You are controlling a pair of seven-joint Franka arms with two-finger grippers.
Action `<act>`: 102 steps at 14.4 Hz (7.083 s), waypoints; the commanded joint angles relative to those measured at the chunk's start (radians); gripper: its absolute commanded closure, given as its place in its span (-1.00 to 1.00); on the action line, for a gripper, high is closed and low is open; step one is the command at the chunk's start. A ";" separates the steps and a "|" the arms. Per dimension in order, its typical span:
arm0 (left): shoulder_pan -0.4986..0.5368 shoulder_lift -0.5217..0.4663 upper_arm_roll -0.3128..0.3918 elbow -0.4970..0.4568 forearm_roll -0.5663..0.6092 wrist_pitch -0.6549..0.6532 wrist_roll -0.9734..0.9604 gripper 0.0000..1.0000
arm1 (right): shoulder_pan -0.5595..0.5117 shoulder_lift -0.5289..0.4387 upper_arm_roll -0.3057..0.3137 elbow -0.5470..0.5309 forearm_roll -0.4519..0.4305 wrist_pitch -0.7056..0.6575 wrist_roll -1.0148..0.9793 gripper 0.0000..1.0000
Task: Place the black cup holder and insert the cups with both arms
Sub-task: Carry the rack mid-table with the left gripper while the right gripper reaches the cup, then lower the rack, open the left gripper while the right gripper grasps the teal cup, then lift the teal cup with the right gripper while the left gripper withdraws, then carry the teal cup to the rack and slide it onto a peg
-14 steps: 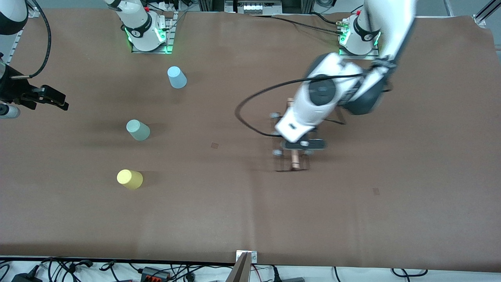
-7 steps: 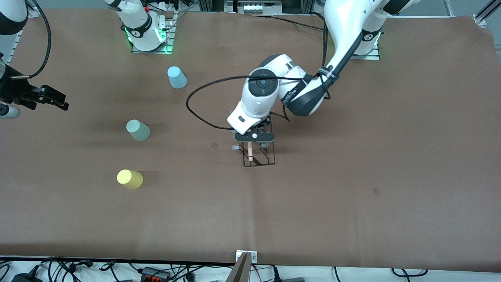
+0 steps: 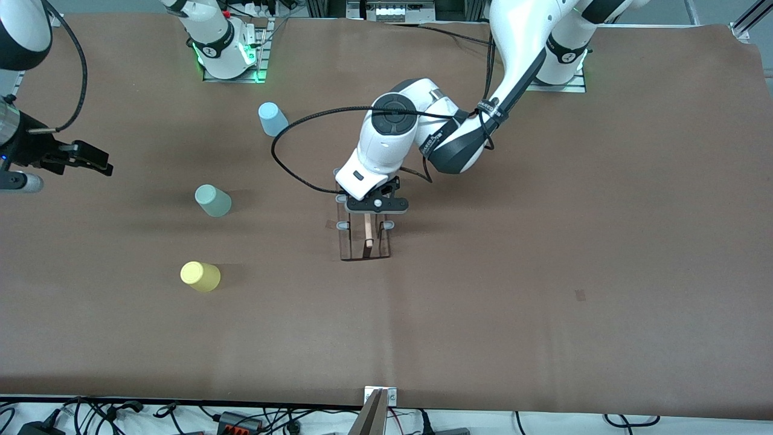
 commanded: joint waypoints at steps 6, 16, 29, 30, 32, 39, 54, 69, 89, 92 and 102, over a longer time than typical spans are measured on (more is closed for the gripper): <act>-0.030 0.012 0.003 0.024 0.002 -0.006 0.005 0.99 | 0.020 0.139 0.018 -0.015 0.002 0.031 0.004 -1.00; -0.039 0.024 0.005 0.021 0.011 -0.006 0.011 0.98 | 0.055 0.199 0.019 -0.245 0.000 0.226 0.068 -1.00; 0.114 -0.114 0.018 0.020 0.011 -0.209 0.050 -1.00 | 0.106 0.284 0.019 -0.386 0.002 0.408 0.122 -1.00; 0.160 -0.137 0.017 0.021 0.010 -0.248 0.074 -1.00 | 0.106 0.291 0.021 -0.386 0.002 0.408 0.122 -1.00; 0.229 -0.195 0.018 0.021 0.010 -0.314 0.146 -1.00 | 0.106 0.296 0.021 -0.385 0.003 0.408 0.122 -1.00; 0.463 -0.343 0.015 0.029 0.005 -0.560 0.234 -1.00 | 0.129 0.304 0.021 -0.343 0.003 0.372 0.128 0.64; 0.679 -0.650 0.077 -0.397 0.005 -0.412 0.752 -1.00 | 0.494 0.290 0.021 0.126 0.139 -0.105 0.372 0.83; 0.682 -0.706 0.092 -0.436 -0.052 -0.346 0.689 -1.00 | 0.615 0.348 0.019 0.137 0.281 -0.041 0.378 0.81; 0.679 -0.705 0.092 -0.435 -0.052 -0.343 0.692 -1.00 | 0.661 0.449 0.019 0.134 0.243 0.034 0.375 0.79; 0.681 -0.705 0.092 -0.425 -0.052 -0.346 0.691 -1.00 | 0.661 0.463 0.018 0.134 0.226 0.034 0.373 0.72; 0.681 -0.703 0.092 -0.424 -0.053 -0.346 0.691 -1.00 | 0.629 0.393 -0.138 0.250 0.136 0.000 0.482 -1.00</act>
